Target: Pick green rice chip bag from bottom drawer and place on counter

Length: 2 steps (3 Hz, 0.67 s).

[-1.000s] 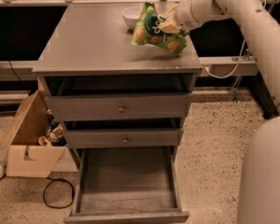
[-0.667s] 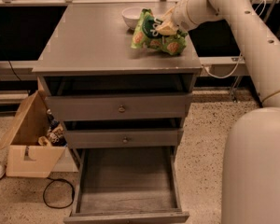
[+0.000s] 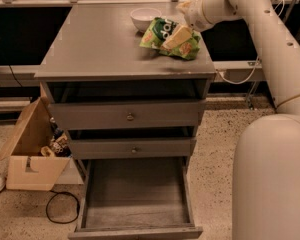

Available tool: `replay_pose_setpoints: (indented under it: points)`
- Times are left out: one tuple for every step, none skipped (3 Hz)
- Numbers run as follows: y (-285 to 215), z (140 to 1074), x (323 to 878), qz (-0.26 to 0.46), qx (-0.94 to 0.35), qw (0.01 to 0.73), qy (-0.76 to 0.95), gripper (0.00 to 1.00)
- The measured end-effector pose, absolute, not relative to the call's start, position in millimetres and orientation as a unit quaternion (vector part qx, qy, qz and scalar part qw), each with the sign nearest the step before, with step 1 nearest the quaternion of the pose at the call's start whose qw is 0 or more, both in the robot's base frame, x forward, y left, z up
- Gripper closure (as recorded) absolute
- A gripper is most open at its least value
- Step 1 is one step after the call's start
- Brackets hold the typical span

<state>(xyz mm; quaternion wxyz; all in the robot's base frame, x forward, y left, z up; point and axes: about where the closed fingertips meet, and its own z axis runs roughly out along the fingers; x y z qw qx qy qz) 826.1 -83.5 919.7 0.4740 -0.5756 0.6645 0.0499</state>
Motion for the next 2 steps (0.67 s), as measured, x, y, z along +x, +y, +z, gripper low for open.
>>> replay_pose_setpoints:
  points:
    - [-90.6, 946.4, 816.8, 0.052, -0.571, 0.506, 0.644, 0.00]
    - [-118.1, 988.3, 790.7, 0.048, -0.553, 0.569, 0.606, 0.00]
